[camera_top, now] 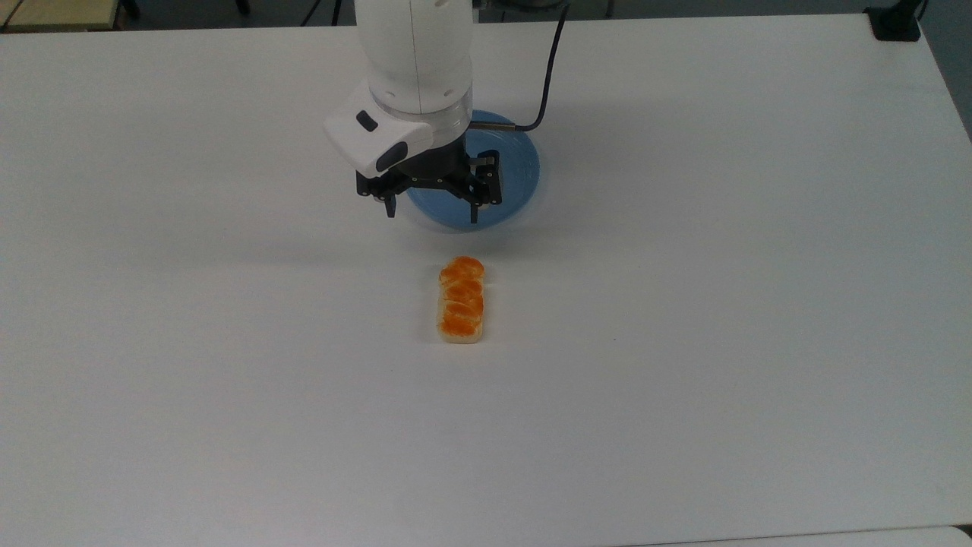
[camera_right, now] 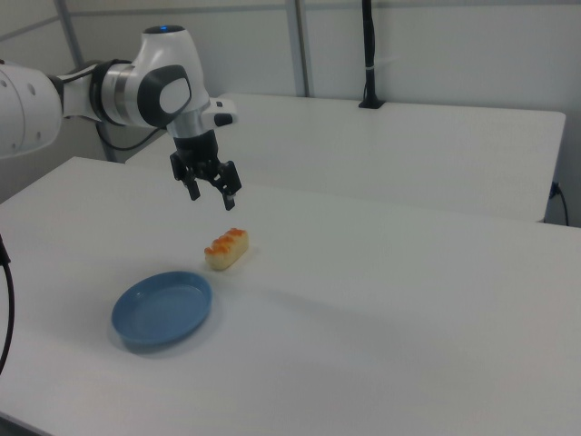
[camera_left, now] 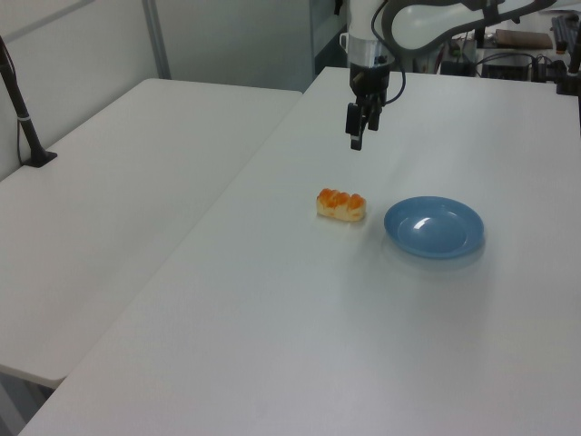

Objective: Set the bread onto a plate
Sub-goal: 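Lower the gripper around the bread roll and close on it, then lift the bread roll and carry it over the blue plate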

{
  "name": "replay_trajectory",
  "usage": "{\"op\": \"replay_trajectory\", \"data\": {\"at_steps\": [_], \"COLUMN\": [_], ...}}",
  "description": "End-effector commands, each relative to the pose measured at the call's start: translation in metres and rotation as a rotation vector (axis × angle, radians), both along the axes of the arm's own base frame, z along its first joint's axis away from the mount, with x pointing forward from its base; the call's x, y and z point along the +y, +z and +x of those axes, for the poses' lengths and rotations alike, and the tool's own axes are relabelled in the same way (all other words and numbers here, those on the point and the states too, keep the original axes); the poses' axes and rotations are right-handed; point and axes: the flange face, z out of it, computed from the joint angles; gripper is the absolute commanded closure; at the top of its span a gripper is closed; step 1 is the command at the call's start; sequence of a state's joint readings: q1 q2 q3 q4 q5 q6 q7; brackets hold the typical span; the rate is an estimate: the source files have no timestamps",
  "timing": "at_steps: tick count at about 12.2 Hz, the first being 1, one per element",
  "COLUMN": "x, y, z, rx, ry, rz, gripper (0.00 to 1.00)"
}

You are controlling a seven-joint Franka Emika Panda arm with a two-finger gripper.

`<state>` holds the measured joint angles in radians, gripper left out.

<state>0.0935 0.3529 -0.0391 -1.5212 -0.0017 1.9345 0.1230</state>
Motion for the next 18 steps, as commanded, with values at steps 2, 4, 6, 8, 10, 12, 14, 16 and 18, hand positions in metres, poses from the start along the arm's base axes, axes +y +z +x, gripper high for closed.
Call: {"op": "replay_trajectory", "data": {"at_steps": [2,4,6,8,10,12,14,16,18], "x": [0.029,0.035,0.042,0.042,0.04,0.04,0.039,0.038,0.038], "y": [-0.041,-0.068,-0.094,-0.102,-0.119,-0.13,-0.138,-0.139,-0.14], "z": [0.015,0.024,0.033,0.043,0.044,0.044,0.045,0.044,0.043], "rx": [-0.009,-0.02,-0.049,-0.088,-0.071,-0.058,-0.048,-0.043,-0.042], "ry": [0.027,0.023,-0.016,-0.007,0.004,0.013,0.013,0.012,0.008], "rz": [-0.002,0.0,-0.003,-0.017,-0.042,-0.056,-0.059,-0.06,-0.06], "gripper": [0.0,0.0,0.0,0.0,0.06,0.18,0.19,0.28,0.42]}}
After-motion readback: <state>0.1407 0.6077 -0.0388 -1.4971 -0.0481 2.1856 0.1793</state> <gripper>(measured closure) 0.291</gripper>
